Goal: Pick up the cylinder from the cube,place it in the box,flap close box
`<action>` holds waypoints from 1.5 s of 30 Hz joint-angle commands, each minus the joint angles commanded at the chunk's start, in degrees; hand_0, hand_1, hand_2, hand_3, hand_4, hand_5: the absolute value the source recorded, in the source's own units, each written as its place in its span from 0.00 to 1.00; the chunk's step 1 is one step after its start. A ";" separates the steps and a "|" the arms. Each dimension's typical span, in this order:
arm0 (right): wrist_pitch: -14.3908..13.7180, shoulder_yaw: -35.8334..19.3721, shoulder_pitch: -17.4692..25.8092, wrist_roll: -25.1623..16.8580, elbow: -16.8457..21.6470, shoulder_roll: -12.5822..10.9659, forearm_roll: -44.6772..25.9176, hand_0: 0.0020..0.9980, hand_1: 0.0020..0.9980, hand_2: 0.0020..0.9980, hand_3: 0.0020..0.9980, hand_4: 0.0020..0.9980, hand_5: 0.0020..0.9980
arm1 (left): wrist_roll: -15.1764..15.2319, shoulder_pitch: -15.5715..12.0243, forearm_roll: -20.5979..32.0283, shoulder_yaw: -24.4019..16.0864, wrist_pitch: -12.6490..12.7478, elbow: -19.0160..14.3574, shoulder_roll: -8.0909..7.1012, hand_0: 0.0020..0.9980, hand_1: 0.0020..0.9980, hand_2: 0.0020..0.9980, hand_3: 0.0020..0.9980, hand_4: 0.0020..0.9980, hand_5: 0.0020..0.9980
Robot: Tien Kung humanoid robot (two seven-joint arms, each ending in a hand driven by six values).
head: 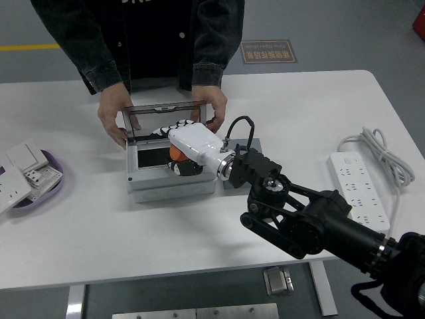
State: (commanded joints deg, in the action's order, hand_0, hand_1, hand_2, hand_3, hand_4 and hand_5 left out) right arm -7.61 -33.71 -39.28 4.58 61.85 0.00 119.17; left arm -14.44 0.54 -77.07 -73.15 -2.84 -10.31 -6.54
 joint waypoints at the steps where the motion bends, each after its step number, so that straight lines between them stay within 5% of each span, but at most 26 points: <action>1: 0.00 -0.01 -0.01 -0.02 0.01 0.00 0.00 0.93 0.81 0.81 0.88 0.64 0.05 | -0.11 -0.01 -0.23 -0.20 -0.01 0.00 -0.01 0.60 0.58 0.56 0.60 0.67 0.26; 11: -2.48 -0.40 0.50 -2.35 1.08 0.00 -4.54 0.93 0.81 0.81 0.89 0.72 0.07 | -2.31 -0.62 -3.17 -3.40 0.36 -0.57 -0.27 0.60 0.58 0.56 0.60 0.67 0.26; 19: -7.65 -2.38 -0.08 -6.52 8.51 -0.60 -17.16 0.93 0.81 0.81 0.89 0.73 0.07 | -2.37 -1.18 -2.24 -2.77 0.61 -0.57 0.01 0.60 0.58 0.56 0.60 0.67 0.26; 20: -7.80 -2.61 -0.77 -6.72 9.12 -1.04 -18.73 0.83 0.73 0.73 0.82 0.69 0.06 | -2.37 -1.20 -2.28 -2.76 0.59 -0.56 0.04 0.60 0.58 0.56 0.60 0.67 0.26; 22: -7.83 -2.85 -1.96 -6.90 9.46 -1.71 -21.20 0.83 0.73 0.73 0.82 0.69 0.06 | -2.36 -1.19 -2.41 -2.83 0.57 -0.54 0.05 0.60 0.58 0.56 0.60 0.67 0.26; 25: -7.51 -2.66 -3.93 -7.06 8.14 -2.54 -25.01 0.83 0.73 0.73 0.82 0.69 0.06 | -2.23 -1.09 -2.54 -2.86 0.50 -0.47 -0.01 0.60 0.58 0.56 0.60 0.67 0.26; 26: -7.41 -2.49 -4.40 -7.11 7.53 -2.69 -25.99 0.62 0.63 0.66 0.77 0.69 0.11 | -2.18 -1.07 -2.50 -2.82 0.50 -0.45 -0.02 0.60 0.58 0.56 0.60 0.67 0.26; 36: -5.97 0.99 -7.00 -9.28 -2.53 -2.89 -31.79 0.58 0.61 0.65 0.75 0.69 0.11 | -1.89 -0.90 -2.31 -2.40 0.38 -0.27 -0.04 0.60 0.58 0.56 0.60 0.67 0.26; 45: -5.59 2.98 -5.29 -8.17 1.86 -5.47 -29.56 0.59 0.61 0.64 0.74 0.69 0.12 | -1.63 -1.06 -1.92 -2.01 0.46 -0.11 0.03 0.60 0.58 0.56 0.60 0.67 0.26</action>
State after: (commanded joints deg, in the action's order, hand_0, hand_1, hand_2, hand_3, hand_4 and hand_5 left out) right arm -13.20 -30.73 -44.57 -3.59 63.71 -5.47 89.61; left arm -16.07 -0.52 -78.99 -75.16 -2.39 -10.42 -6.51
